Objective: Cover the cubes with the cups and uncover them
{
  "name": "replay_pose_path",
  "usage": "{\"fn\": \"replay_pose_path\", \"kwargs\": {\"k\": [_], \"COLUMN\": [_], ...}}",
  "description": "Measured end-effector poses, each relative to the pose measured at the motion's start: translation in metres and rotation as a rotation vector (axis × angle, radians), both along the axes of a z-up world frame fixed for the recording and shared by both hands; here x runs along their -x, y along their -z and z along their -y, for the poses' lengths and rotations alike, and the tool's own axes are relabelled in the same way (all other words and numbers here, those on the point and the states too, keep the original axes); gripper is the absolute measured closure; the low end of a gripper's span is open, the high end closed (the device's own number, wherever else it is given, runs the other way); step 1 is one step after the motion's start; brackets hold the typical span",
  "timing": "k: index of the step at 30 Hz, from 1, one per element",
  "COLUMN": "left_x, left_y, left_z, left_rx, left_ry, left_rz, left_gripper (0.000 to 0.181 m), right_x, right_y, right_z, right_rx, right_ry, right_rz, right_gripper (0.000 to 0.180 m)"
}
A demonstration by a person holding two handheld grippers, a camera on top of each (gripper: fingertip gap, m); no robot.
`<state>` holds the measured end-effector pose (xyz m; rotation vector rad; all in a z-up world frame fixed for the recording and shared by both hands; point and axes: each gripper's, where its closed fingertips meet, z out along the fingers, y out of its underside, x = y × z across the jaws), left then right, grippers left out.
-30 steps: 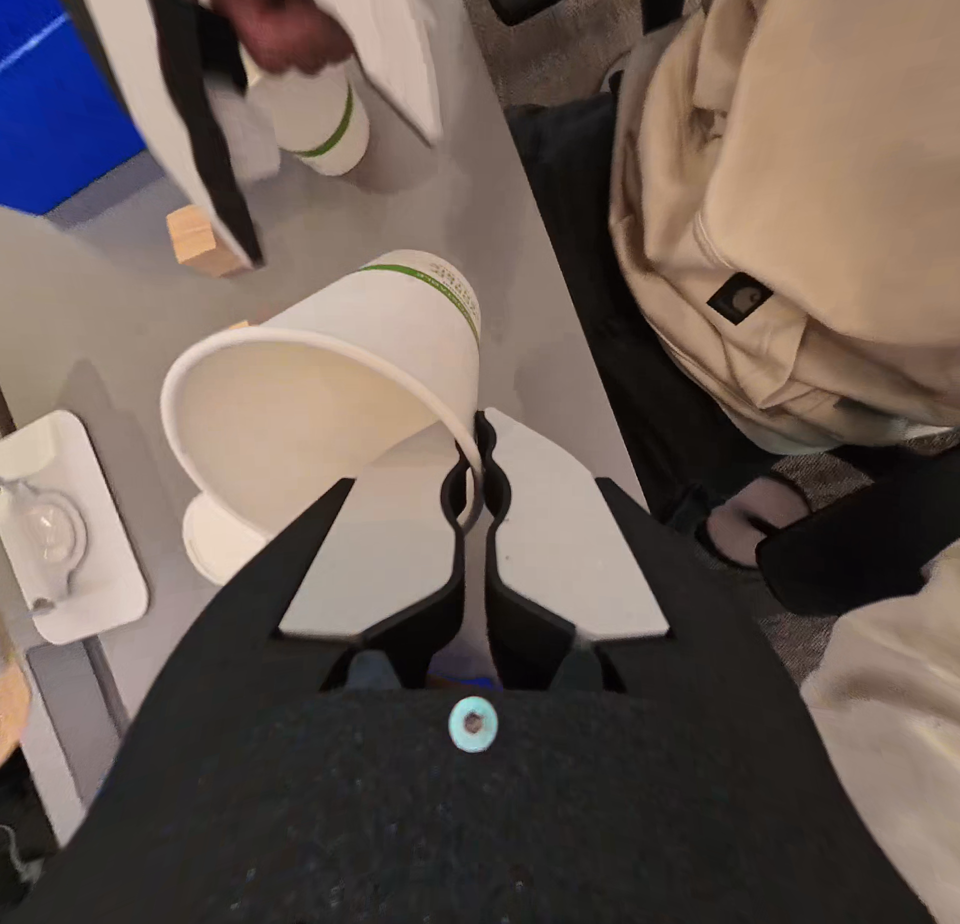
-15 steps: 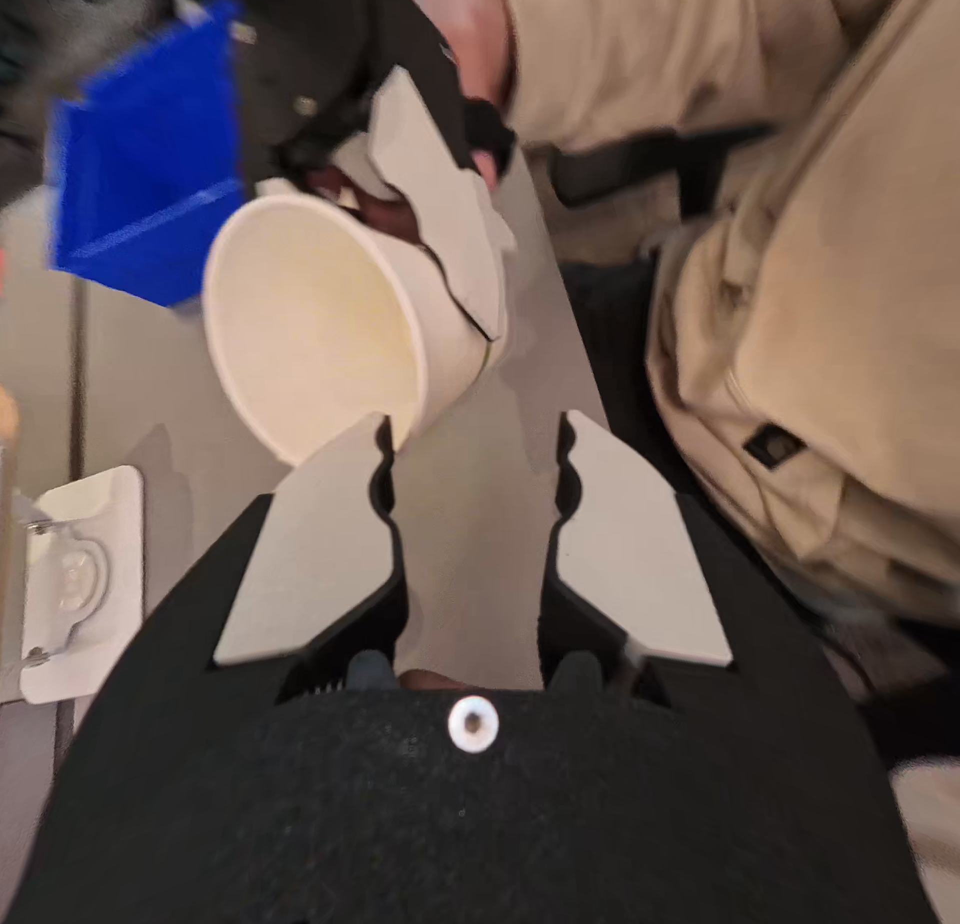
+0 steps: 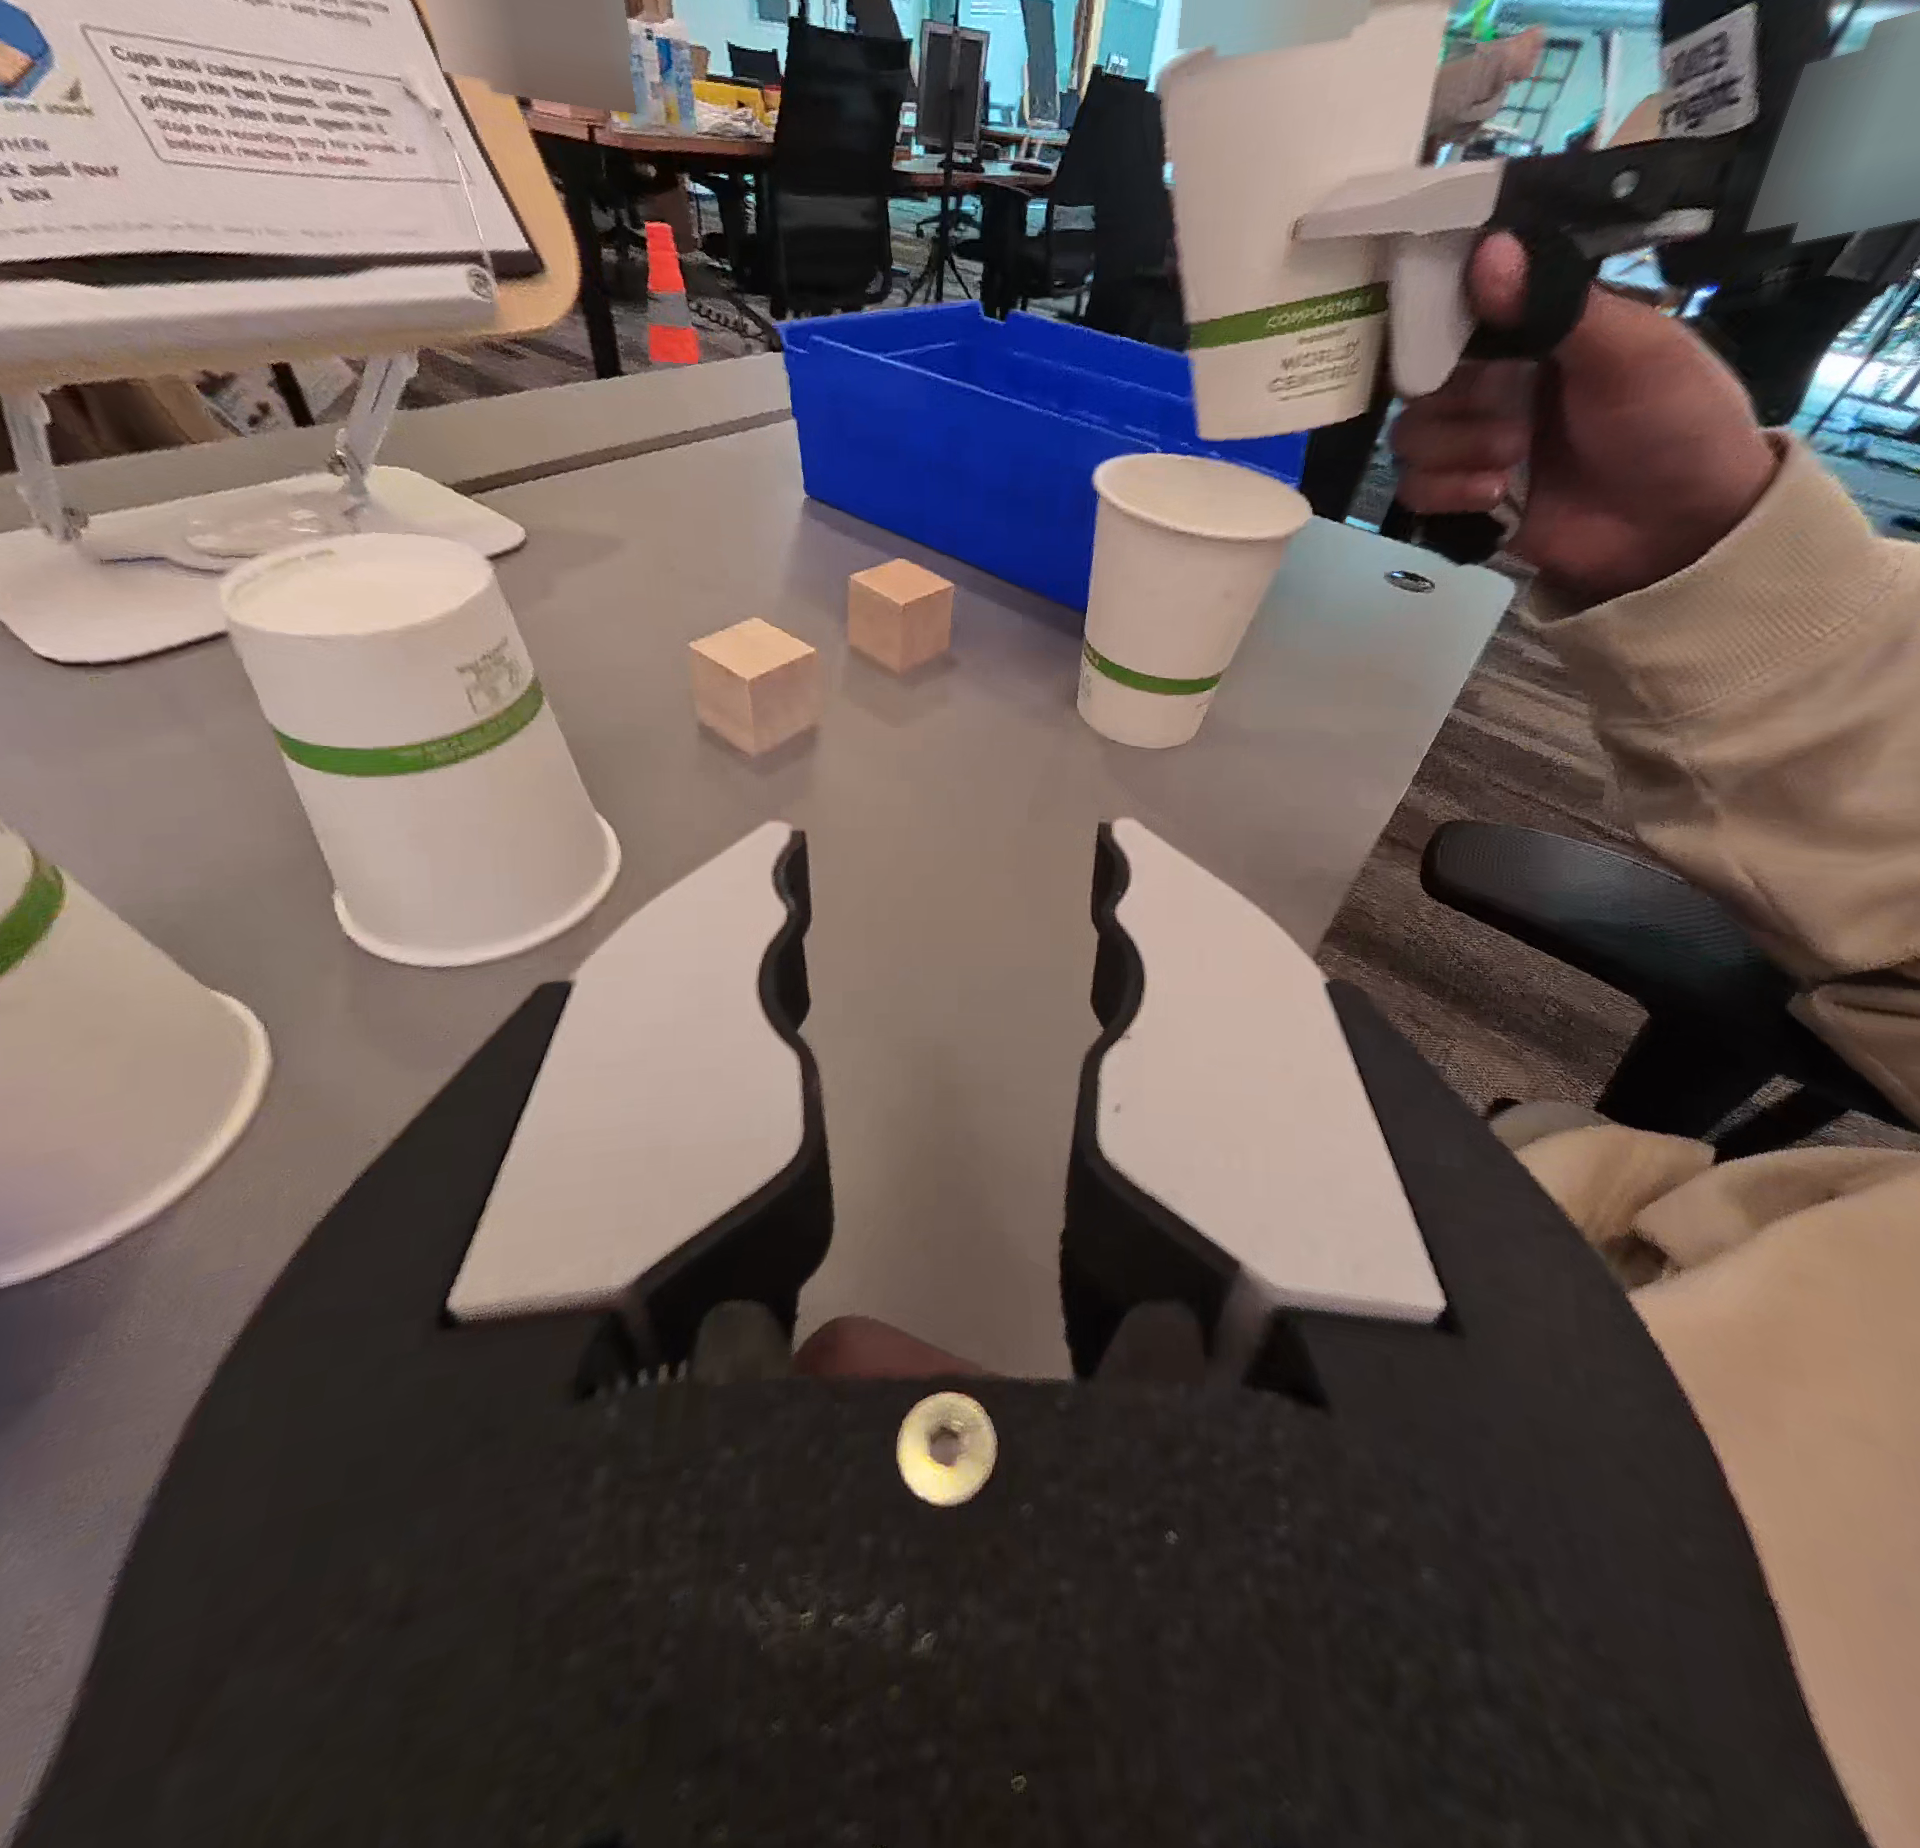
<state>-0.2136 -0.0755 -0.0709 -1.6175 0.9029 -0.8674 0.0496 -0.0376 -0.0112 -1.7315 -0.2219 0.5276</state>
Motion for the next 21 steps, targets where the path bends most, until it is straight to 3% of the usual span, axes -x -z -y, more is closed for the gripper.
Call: {"fn": "replay_pose_path", "kwargs": {"k": [5, 21], "left_x": [-0.01, -0.017], "left_y": [0.006, 0.028], "left_z": [0.012, 0.015], "left_rx": [-0.013, -0.017], "left_ry": [0.043, 0.076], "left_rz": [-0.036, -0.125], "left_gripper": [0.129, 0.128], "right_x": [0.002, 0.014], "right_y": [0.034, 0.065], "right_z": [-0.013, -0.014], "right_rx": [0.056, 0.143], "right_ry": [0.032, -0.023], "right_rz": [0.071, 0.207], "right_gripper": [0.093, 0.092]}}
